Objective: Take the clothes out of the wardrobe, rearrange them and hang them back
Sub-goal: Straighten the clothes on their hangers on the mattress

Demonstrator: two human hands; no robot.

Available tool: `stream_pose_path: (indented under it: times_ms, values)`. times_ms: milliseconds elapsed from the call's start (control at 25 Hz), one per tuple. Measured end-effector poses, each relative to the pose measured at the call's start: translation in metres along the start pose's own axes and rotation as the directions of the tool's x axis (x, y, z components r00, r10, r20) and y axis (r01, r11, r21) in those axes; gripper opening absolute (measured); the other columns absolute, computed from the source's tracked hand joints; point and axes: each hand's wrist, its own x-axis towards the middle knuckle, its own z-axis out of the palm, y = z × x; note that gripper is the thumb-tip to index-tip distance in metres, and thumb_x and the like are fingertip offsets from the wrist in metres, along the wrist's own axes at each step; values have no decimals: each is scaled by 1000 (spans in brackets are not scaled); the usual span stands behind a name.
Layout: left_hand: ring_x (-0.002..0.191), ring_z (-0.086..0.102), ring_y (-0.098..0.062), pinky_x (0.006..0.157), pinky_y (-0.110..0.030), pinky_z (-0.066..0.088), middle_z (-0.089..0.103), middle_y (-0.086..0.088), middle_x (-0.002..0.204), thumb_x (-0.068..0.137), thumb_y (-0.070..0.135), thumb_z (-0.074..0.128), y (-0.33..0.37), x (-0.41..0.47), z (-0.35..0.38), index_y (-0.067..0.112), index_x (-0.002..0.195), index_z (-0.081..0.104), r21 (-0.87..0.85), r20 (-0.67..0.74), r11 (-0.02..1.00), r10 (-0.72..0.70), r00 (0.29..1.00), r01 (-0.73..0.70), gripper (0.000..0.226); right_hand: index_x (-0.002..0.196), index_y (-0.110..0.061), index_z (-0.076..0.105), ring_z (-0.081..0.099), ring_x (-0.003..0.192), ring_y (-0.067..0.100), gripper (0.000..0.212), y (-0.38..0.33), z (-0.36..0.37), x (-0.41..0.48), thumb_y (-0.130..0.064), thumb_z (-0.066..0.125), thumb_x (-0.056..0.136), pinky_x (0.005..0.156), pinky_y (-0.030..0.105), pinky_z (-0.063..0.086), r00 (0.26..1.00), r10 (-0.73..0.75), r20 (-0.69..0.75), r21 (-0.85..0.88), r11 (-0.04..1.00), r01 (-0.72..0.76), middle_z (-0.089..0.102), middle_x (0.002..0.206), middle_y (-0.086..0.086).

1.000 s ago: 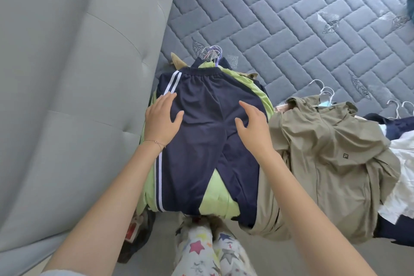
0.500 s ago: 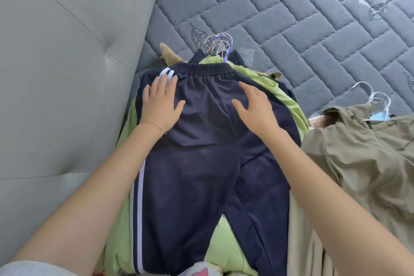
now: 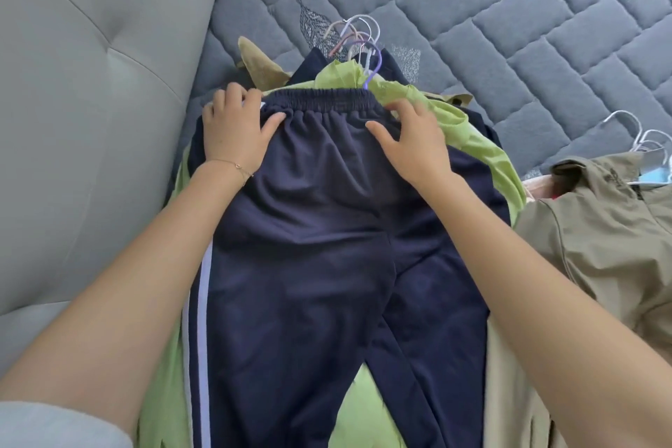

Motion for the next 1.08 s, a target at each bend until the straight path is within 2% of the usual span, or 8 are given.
stream_pose_path:
  times_ms: [80, 160, 240, 400, 520, 600, 840, 1080]
  values:
    - [105, 48, -39, 87, -47, 36, 54, -20, 111, 96, 47, 48, -3, -11, -15, 9, 116, 59, -67, 1, 998, 22, 1000, -22, 44, 110, -16, 63, 56, 94, 22, 36, -4, -15, -12, -46, 60, 91, 80, 36, 45, 999, 41, 4, 147, 988, -41, 61, 96, 1]
    - [101, 51, -40, 84, -46, 40, 57, -20, 105, 96, 45, 50, -5, -28, -39, 9, 111, 63, -154, -8, 988, 28, 1000, -29, 42, 95, -17, 63, 53, 74, 14, 28, -11, -36, -31, -44, 66, 88, 67, 32, 41, 997, 73, 0, 240, 968, -71, 55, 75, -8]
    - [97, 54, -40, 82, -45, 42, 60, -21, 101, 95, 41, 53, -6, -51, -68, 8, 109, 65, -254, 4, 967, 27, 1000, -25, 38, 86, -18, 60, 47, 65, 11, 24, -25, -58, -58, -40, 69, 86, 62, 31, 38, 996, 92, 16, 290, 953, -93, 48, 66, -12]
    - [93, 57, -35, 79, -42, 45, 64, -16, 97, 93, 37, 59, -9, -114, -138, 6, 98, 66, -435, 126, 900, 27, 992, 31, 32, 78, -18, 61, 46, 60, 8, 22, -63, -109, -128, -37, 69, 86, 58, 29, 37, 991, 117, 59, 323, 938, -130, 49, 63, -11]
    - [92, 58, -32, 80, -42, 47, 67, -12, 94, 90, 36, 64, -7, -155, -202, 6, 93, 67, -495, 173, 867, 28, 985, 62, 30, 71, -10, 58, 38, 53, 8, 32, -92, -154, -178, -35, 70, 86, 52, 25, 31, 986, 152, 65, 369, 915, -165, 45, 58, -5]
    - [91, 59, -31, 81, -41, 47, 69, -12, 95, 89, 34, 66, -2, -182, -249, 5, 94, 68, -510, 154, 859, 48, 987, 38, 30, 73, -6, 61, 40, 55, 9, 33, -114, -189, -214, -35, 70, 86, 54, 28, 33, 984, 170, 56, 392, 902, -179, 51, 61, 3]
    - [87, 56, -34, 74, -43, 46, 67, -14, 89, 91, 43, 60, 9, -244, -345, 6, 88, 65, -352, 0, 926, 143, 990, -133, 38, 72, -25, 67, 54, 63, 6, 19, -160, -268, -291, -40, 71, 83, 60, 25, 36, 974, 205, -98, 406, 902, -149, 59, 62, -14]
    - [84, 58, -29, 66, -39, 46, 66, -9, 86, 90, 46, 60, 9, -305, -399, 10, 88, 65, -354, -105, 900, 231, 967, -253, 37, 84, -19, 74, 60, 77, 12, 23, -189, -315, -377, -42, 70, 83, 71, 32, 49, 948, 253, -192, 407, 900, -158, 67, 78, -9]
